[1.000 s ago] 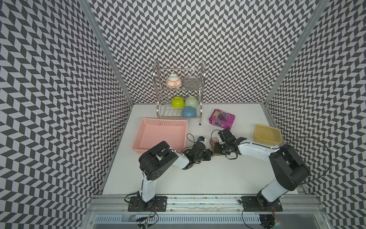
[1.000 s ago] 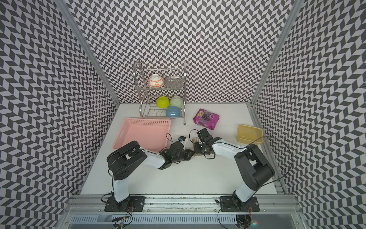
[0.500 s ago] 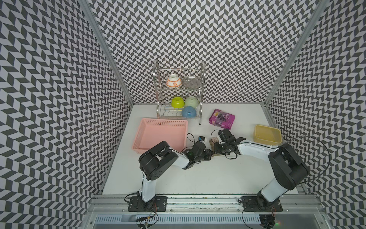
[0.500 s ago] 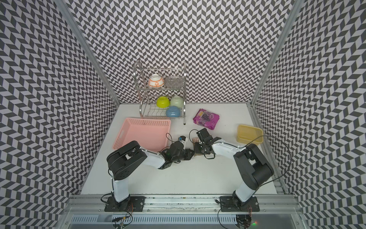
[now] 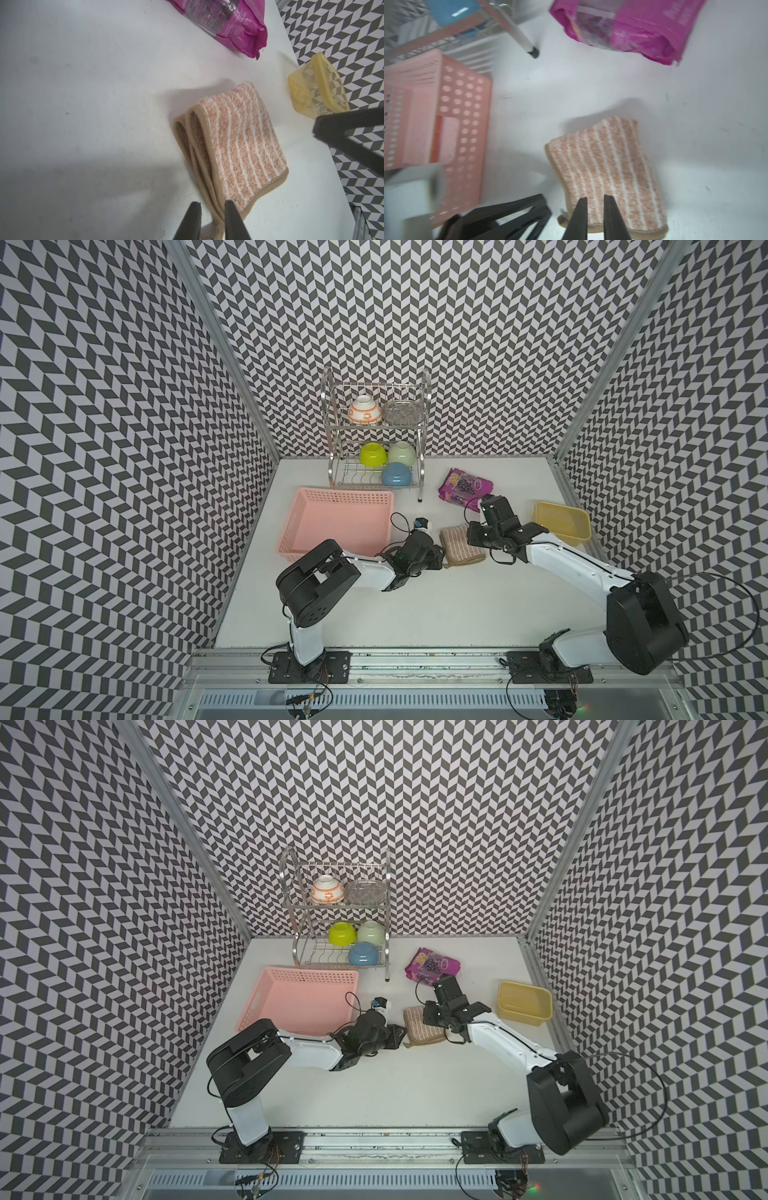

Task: Fold the square dishcloth
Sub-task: Smooth out the cleaning item at the center of the board.

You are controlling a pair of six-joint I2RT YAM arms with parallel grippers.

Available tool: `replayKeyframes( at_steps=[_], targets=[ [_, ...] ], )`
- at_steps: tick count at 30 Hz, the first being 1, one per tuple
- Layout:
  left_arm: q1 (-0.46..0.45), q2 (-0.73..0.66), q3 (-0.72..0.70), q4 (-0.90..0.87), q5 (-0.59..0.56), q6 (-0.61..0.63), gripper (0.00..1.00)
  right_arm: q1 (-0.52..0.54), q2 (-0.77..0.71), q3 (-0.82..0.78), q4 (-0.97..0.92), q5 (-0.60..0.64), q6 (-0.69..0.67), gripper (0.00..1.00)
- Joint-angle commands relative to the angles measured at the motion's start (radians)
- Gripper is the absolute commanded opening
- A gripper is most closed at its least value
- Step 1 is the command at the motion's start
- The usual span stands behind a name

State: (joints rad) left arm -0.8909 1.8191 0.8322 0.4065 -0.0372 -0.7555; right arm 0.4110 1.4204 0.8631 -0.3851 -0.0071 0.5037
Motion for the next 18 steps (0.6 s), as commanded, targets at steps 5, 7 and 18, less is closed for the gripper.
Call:
replayKeyframes(
  at_steps=[5, 7, 18],
  targets=[
    [-0.018, -0.002, 0.142, -0.086, -0.037, 0.116, 0.23, -0.067, -0.008, -0.091, 0.047, -0.009, -0.045, 0.2],
    [-0.014, 0.036, 0.198, -0.108, -0.024, 0.138, 0.23, -0.069, -0.004, -0.108, 0.059, -0.021, -0.044, 0.2],
    [0.058, 0.173, 0.303, -0.149, 0.058, 0.15, 0.21, -0.068, -0.007, -0.174, 0.122, -0.086, -0.04, 0.23]
  ],
)
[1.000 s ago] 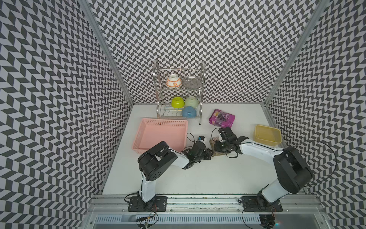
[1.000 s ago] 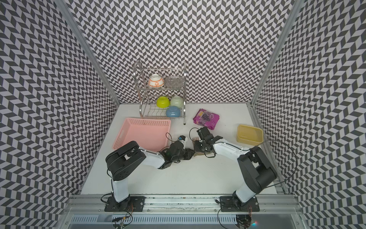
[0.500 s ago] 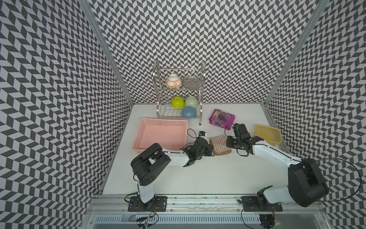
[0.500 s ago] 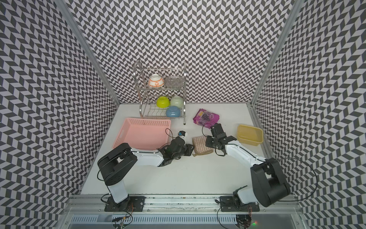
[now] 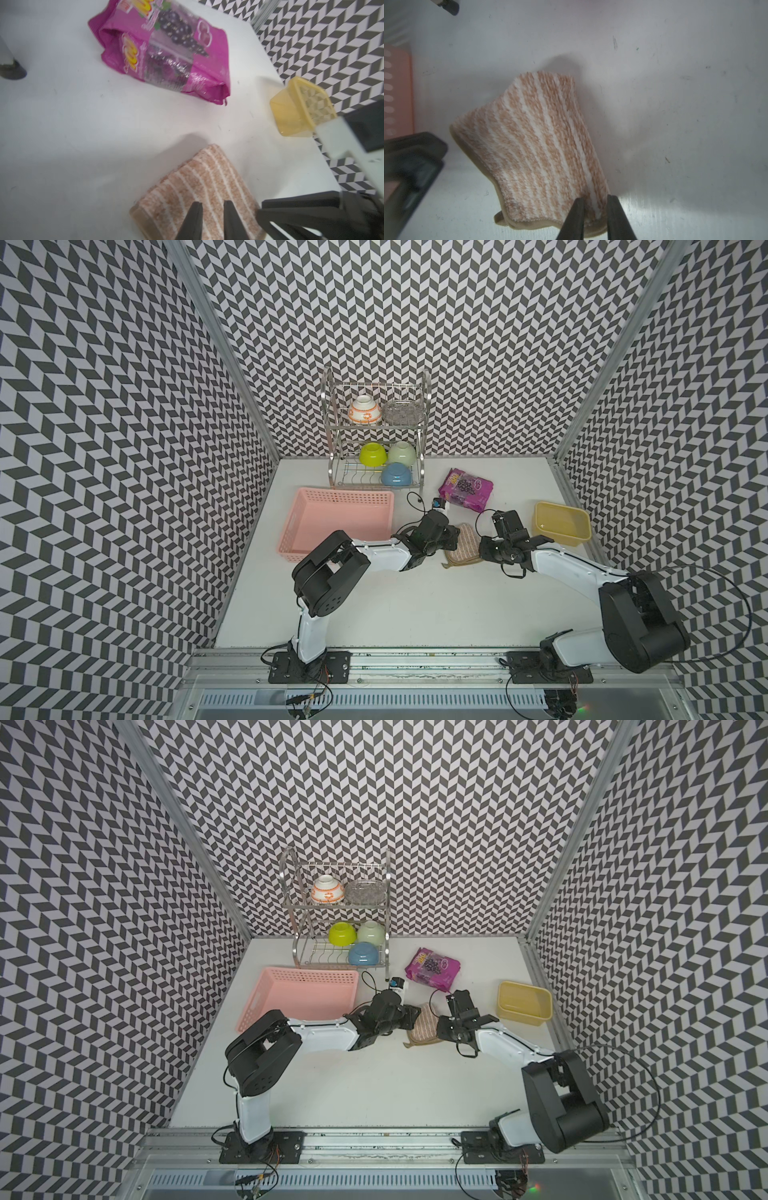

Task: Fold the square dishcloth
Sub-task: Smooth out the cleaning item at the center of the board.

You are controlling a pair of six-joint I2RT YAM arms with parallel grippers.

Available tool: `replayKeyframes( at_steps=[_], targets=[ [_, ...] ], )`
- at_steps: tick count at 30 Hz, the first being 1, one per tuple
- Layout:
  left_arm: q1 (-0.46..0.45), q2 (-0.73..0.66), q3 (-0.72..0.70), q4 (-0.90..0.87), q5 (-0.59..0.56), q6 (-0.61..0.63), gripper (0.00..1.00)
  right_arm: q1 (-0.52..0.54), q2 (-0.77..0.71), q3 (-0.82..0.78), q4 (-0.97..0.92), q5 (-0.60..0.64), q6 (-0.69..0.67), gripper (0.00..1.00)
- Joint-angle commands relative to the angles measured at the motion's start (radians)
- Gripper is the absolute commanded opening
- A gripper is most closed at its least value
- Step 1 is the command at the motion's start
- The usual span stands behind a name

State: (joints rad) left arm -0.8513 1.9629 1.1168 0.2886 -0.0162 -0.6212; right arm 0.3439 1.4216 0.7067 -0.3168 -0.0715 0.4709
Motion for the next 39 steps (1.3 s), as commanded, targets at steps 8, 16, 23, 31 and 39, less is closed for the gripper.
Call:
replayKeyframes(
  at_steps=[8, 16, 23, 31, 39],
  targets=[
    [0.06, 0.105, 0.057, -0.011, 0.079, 0.044, 0.19, -0.002, 0.039, -0.061, 0.103, -0.033, 0.0, 0.23],
    [0.075, 0.122, 0.063, -0.008, 0.096, 0.069, 0.19, -0.002, 0.04, -0.089, 0.114, -0.062, 0.008, 0.22],
    [0.075, 0.036, 0.08, -0.033, 0.113, 0.121, 0.24, -0.002, -0.073, 0.012, -0.002, 0.03, -0.006, 0.26],
    [0.07, -0.071, 0.006, -0.015, 0.184, 0.091, 0.25, -0.002, -0.016, 0.171, -0.015, 0.039, -0.034, 0.27],
    [0.041, -0.059, -0.096, 0.054, 0.287, 0.042, 0.24, -0.002, 0.126, 0.273, 0.041, -0.022, -0.048, 0.25]
  ],
)
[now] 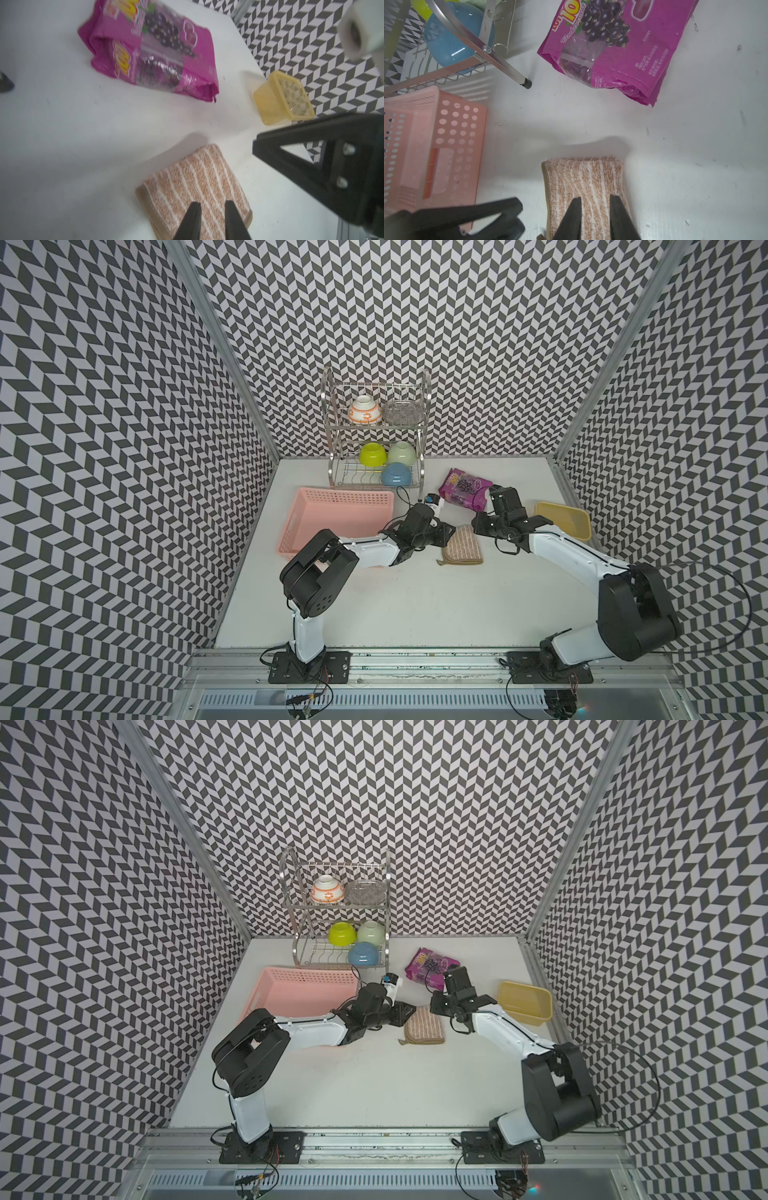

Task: Fold the square dishcloth
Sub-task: Smooth out the cleaning item at the center of the board.

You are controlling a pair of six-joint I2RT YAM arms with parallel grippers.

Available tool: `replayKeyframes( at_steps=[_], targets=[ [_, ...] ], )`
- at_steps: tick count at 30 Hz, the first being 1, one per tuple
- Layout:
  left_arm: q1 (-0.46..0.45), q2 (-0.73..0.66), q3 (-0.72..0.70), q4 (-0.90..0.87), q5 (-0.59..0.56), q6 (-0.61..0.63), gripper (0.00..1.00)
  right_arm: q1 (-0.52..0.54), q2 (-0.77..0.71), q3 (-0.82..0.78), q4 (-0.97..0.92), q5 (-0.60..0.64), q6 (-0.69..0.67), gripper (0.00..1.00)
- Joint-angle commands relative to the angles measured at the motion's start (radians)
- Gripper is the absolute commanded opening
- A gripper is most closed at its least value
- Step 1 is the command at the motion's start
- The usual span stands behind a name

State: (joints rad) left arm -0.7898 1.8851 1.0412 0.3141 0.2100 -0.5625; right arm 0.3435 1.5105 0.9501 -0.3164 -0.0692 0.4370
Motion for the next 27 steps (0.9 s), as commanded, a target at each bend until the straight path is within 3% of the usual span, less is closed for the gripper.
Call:
replayKeyframes(
  at_steps=[1, 18, 27],
  targets=[
    [-0.025, 0.024, -0.028, 0.035, 0.067, -0.019, 0.23, -0.001, 0.051, 0.033, 0.045, -0.029, -0.013, 0.25],
    [-0.029, 0.095, -0.075, 0.047, 0.041, -0.031, 0.22, 0.011, 0.249, 0.051, 0.122, -0.01, 0.0, 0.23],
    [-0.029, 0.128, -0.095, 0.034, 0.024, -0.033, 0.19, -0.009, 0.277, 0.068, 0.131, 0.008, -0.013, 0.23]
  ],
)
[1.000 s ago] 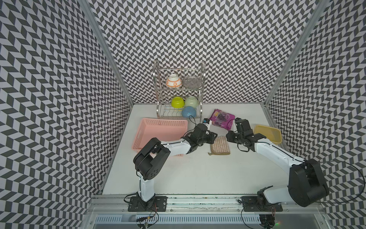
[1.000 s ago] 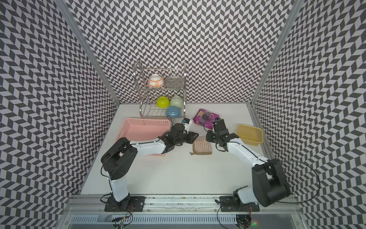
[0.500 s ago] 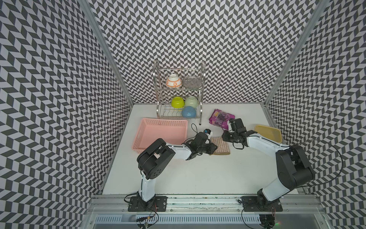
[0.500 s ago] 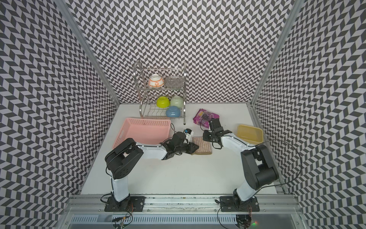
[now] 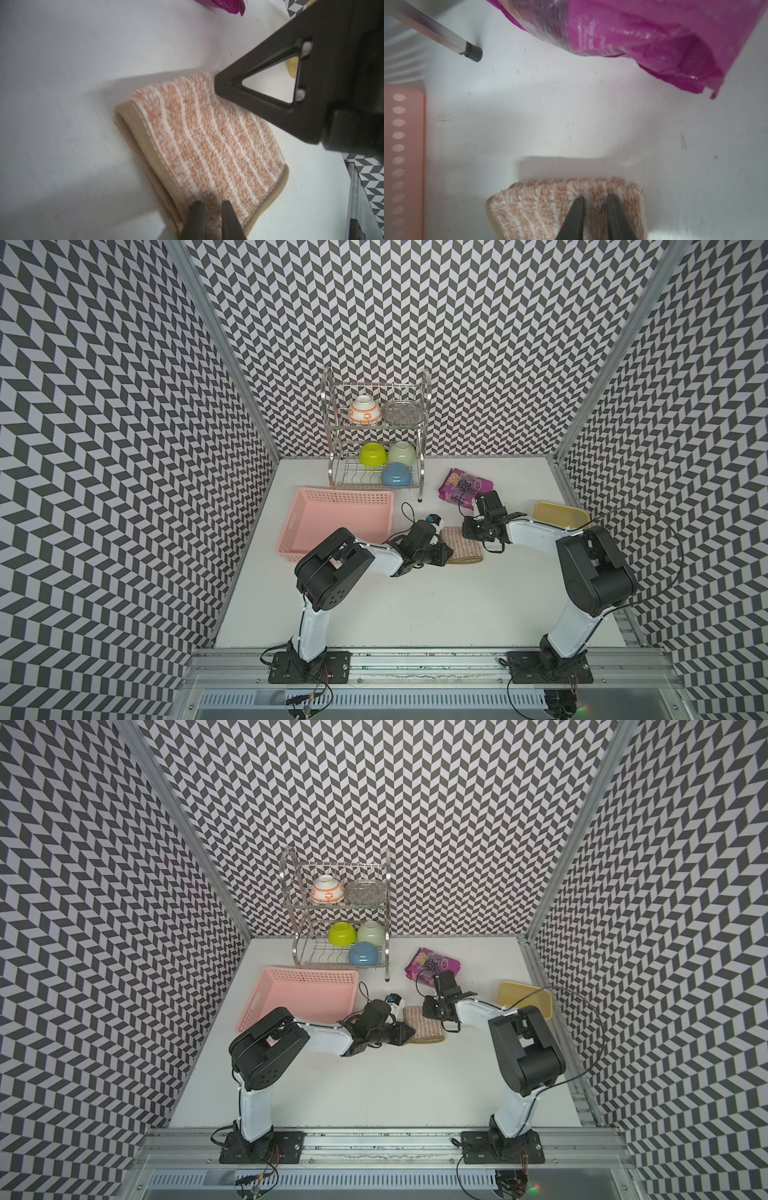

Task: Fold the square dishcloth
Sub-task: Smooth out the cleaning item at the center of the board.

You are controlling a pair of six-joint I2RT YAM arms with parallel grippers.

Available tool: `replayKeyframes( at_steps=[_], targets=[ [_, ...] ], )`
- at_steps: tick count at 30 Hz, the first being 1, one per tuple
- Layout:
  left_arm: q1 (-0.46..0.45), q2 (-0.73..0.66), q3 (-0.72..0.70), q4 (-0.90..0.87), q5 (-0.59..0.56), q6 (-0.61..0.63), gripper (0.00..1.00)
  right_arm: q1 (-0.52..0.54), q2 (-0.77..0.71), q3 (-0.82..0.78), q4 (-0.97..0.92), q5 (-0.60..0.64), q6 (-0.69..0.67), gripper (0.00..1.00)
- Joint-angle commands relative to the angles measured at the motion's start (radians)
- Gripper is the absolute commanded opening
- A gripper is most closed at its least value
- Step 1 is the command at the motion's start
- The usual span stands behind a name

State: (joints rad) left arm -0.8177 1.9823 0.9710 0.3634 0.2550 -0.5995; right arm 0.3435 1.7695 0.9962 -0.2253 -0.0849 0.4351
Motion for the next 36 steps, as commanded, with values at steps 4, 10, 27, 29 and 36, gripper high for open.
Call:
replayKeyframes(
  at_steps=[4, 10, 27, 29, 36],
  targets=[
    [-0.001, 0.021, -0.03, -0.015, -0.019, 0.005, 0.19, -0.012, -0.01, 0.02, 0.033, 0.044, -0.019, 0.23],
    [-0.001, -0.001, -0.029, -0.02, -0.018, 0.006, 0.2, -0.011, -0.085, -0.001, 0.0, 0.108, -0.022, 0.26],
    [-0.002, -0.018, -0.029, -0.029, -0.029, 0.001, 0.22, 0.012, -0.182, -0.211, 0.049, 0.085, 0.022, 0.27],
    [-0.002, -0.02, -0.034, -0.034, -0.039, 0.001, 0.21, 0.012, -0.159, -0.21, 0.049, 0.096, 0.026, 0.25],
    [-0.001, -0.03, -0.04, -0.048, -0.06, 0.008, 0.21, 0.012, -0.171, -0.199, 0.046, 0.076, 0.024, 0.28]
  ],
)
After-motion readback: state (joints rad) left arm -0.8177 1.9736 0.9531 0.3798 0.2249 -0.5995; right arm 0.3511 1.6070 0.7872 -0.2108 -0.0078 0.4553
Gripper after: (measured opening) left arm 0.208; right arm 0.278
